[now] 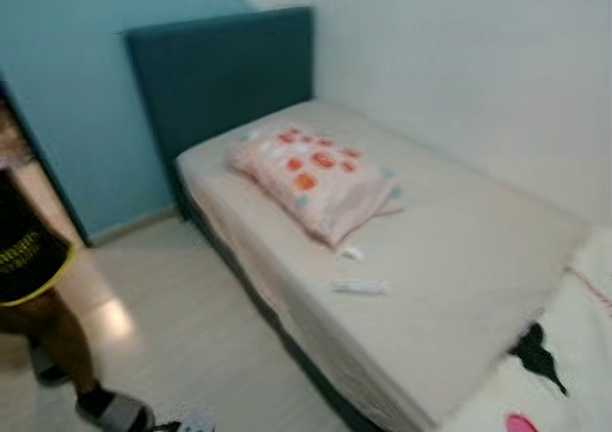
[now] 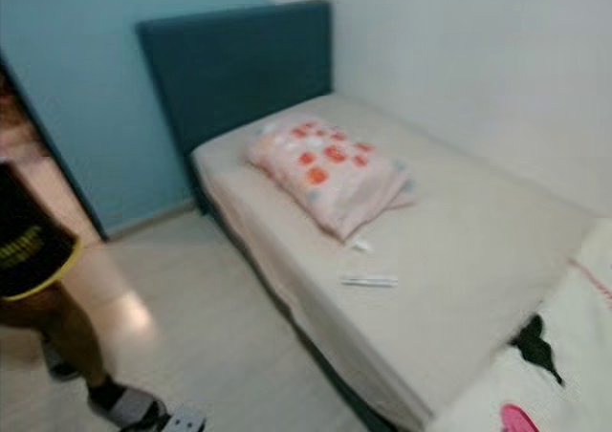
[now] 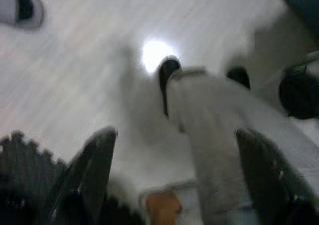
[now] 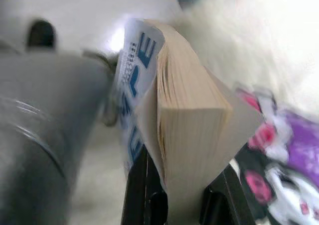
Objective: Clean up the room
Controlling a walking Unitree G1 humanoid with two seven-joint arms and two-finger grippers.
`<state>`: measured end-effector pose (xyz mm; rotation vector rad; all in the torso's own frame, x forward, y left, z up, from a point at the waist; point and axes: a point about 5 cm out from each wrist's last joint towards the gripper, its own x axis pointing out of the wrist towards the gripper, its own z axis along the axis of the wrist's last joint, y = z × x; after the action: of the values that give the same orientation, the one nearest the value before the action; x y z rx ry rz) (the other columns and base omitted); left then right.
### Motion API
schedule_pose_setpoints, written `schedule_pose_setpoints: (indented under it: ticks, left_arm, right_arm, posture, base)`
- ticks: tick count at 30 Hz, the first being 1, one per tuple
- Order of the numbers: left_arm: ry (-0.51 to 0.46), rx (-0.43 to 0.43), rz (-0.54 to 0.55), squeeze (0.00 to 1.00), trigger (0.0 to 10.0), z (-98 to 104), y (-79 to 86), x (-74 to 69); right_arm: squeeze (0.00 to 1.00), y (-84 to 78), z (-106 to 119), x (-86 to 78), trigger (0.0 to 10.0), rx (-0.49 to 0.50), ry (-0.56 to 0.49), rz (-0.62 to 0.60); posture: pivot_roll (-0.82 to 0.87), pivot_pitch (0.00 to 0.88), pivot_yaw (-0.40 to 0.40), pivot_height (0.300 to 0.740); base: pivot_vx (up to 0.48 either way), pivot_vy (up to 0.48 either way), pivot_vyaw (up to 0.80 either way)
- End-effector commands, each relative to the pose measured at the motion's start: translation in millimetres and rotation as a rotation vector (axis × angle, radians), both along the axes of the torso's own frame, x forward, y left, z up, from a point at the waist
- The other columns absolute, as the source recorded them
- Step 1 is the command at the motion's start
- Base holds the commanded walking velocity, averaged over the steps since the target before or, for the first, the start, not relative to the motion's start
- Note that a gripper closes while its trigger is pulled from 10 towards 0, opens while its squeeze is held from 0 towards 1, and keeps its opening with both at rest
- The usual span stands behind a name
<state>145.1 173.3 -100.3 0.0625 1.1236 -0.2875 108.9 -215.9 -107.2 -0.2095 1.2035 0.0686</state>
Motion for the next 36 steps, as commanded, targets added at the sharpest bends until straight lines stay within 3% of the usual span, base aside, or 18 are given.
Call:
schedule_pose_setpoints:
  ticks: [1, 15, 36]
  left_arm:
    - [0.033, 0.017, -0.003, 0.0, 10.0, -2.8, 4.0, -8.0]
    - [0.038, 0.015, -0.002, 0.0, 10.0, -4.4, 1.4, -12.2]
    - [0.027, 0.029, -0.006, 0.0, 10.0, -2.9, 7.3, -9.6]
  right_arm:
    - [0.0, 0.8, -1.8, -6.1, 10.0, -0.005, 0.016, -0.003]
    - [0.0, -2.7, -2.4, -10.2, 10.0, -0.037, 0.026, -0.027]
    - [0.0, 6.4, -4.6, -11.7, 10.0, -0.025, 0.036, -0.021]
  posture:
    - [-0.08, 0.0, -0.023, 0.74]
    - [-0.07, 0.0, -0.029, 0.74]
    - [-0.06, 0.0, -0.017, 0.74]
  base:
    - [0.0, 0.0, 0.4]
    - [0.0, 0.0, 0.0]
    - [0.0, 0.0, 0.0]
